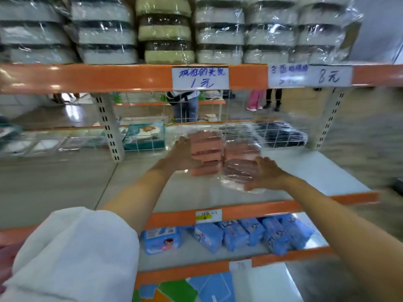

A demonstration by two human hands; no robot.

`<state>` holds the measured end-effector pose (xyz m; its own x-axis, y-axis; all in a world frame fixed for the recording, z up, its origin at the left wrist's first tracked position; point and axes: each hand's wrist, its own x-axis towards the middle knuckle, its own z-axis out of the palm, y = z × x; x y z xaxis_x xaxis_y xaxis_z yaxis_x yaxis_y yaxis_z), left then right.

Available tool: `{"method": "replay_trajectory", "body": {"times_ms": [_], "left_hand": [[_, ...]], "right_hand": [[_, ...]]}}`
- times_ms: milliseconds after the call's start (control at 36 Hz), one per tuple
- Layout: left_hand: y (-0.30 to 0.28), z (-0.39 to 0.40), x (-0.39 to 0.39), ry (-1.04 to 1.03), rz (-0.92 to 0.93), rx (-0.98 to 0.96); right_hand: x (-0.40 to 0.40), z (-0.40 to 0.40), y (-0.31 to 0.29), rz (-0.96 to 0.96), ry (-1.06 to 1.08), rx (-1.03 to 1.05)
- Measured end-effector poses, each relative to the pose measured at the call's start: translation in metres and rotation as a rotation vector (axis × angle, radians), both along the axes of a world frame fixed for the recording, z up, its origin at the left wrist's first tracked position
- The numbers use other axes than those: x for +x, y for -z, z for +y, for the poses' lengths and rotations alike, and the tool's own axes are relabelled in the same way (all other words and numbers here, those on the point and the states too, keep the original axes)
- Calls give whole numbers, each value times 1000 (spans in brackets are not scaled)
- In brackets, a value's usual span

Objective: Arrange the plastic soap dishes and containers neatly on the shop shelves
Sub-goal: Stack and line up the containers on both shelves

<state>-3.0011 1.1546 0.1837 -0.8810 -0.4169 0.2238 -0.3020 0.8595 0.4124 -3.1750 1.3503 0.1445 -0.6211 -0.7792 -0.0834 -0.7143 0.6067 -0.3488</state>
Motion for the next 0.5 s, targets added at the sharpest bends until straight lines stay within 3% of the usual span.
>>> {"method": "replay_trajectory", "body": {"times_ms": [250,500], "left_hand": [[7,-57,-57,-209,-265,46],[22,-80,-69,-201,-267,82]], "right_hand": [[-57,5,-7,-42,97,-94],[-68,-10,-4,-103,78,-126]]}}
